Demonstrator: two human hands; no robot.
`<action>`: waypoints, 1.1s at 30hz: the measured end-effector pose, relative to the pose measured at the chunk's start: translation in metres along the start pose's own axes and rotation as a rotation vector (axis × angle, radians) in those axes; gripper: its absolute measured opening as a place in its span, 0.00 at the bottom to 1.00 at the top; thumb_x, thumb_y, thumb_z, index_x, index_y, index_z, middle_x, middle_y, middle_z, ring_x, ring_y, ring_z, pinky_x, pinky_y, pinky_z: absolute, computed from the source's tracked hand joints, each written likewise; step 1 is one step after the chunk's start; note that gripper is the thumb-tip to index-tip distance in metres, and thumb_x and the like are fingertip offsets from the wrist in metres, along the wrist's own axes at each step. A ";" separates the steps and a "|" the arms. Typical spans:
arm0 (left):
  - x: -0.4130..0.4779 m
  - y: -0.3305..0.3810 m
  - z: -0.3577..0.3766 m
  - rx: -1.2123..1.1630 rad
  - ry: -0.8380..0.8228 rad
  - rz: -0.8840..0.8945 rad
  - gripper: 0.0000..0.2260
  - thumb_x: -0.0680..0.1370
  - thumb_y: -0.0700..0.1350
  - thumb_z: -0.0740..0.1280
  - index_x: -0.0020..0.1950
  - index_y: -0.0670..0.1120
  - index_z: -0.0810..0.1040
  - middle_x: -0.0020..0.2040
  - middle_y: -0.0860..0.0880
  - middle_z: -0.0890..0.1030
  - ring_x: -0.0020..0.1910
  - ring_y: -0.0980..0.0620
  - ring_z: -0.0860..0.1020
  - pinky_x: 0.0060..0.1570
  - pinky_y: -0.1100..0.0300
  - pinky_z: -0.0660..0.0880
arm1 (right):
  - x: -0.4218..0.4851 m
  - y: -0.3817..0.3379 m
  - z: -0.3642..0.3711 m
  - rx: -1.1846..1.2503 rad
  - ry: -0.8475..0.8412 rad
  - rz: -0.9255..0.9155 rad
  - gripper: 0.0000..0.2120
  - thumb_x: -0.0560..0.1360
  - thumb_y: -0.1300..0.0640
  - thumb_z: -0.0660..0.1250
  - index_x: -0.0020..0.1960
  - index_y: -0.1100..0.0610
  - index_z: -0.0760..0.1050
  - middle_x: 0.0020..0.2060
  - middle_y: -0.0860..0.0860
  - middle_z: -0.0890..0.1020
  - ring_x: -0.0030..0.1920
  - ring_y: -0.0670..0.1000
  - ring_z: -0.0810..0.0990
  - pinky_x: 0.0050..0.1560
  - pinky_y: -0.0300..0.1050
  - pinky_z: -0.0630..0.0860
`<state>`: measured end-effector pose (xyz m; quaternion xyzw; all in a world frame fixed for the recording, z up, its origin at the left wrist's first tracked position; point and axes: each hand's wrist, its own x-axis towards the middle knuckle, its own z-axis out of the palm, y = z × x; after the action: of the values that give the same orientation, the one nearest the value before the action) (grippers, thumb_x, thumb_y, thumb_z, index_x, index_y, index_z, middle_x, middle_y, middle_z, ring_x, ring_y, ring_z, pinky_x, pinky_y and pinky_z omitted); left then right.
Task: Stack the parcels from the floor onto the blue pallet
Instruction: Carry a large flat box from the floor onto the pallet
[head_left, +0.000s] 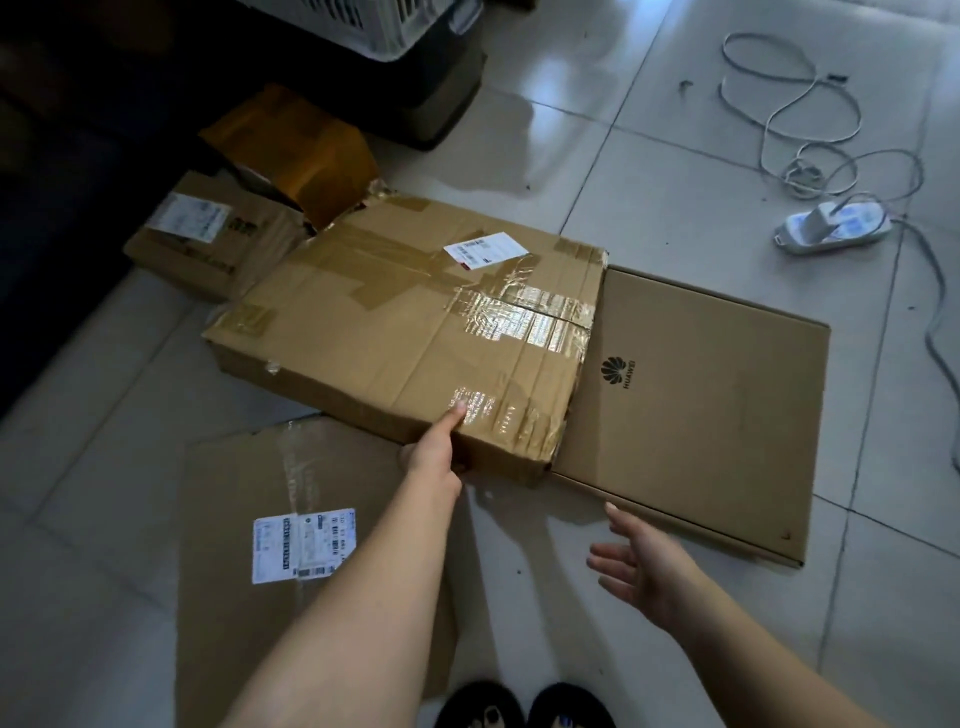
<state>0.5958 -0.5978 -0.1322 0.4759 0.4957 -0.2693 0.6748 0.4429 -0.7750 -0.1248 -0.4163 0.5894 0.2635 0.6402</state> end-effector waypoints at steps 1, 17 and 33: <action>-0.010 0.001 -0.004 0.004 0.007 -0.004 0.31 0.68 0.46 0.76 0.68 0.42 0.70 0.63 0.39 0.77 0.59 0.40 0.78 0.57 0.39 0.75 | -0.006 0.001 -0.001 -0.012 -0.004 0.003 0.29 0.75 0.46 0.66 0.71 0.58 0.66 0.49 0.60 0.79 0.46 0.56 0.80 0.44 0.49 0.76; -0.156 -0.048 0.036 0.324 -0.308 0.009 0.25 0.69 0.39 0.76 0.61 0.48 0.69 0.53 0.47 0.82 0.44 0.51 0.81 0.38 0.61 0.79 | -0.119 -0.019 -0.041 0.592 -0.212 -0.168 0.16 0.78 0.55 0.61 0.64 0.58 0.74 0.48 0.53 0.86 0.45 0.52 0.85 0.51 0.57 0.79; -0.107 -0.095 -0.150 0.698 0.162 -0.105 0.25 0.74 0.44 0.71 0.67 0.41 0.67 0.58 0.40 0.77 0.48 0.48 0.75 0.38 0.59 0.70 | -0.064 0.016 -0.045 0.681 0.200 0.117 0.25 0.80 0.47 0.57 0.73 0.59 0.63 0.72 0.57 0.67 0.72 0.58 0.66 0.72 0.59 0.60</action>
<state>0.4163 -0.5111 -0.0775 0.6714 0.4495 -0.4180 0.4154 0.3956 -0.7948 -0.0643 -0.1685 0.7258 0.0461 0.6653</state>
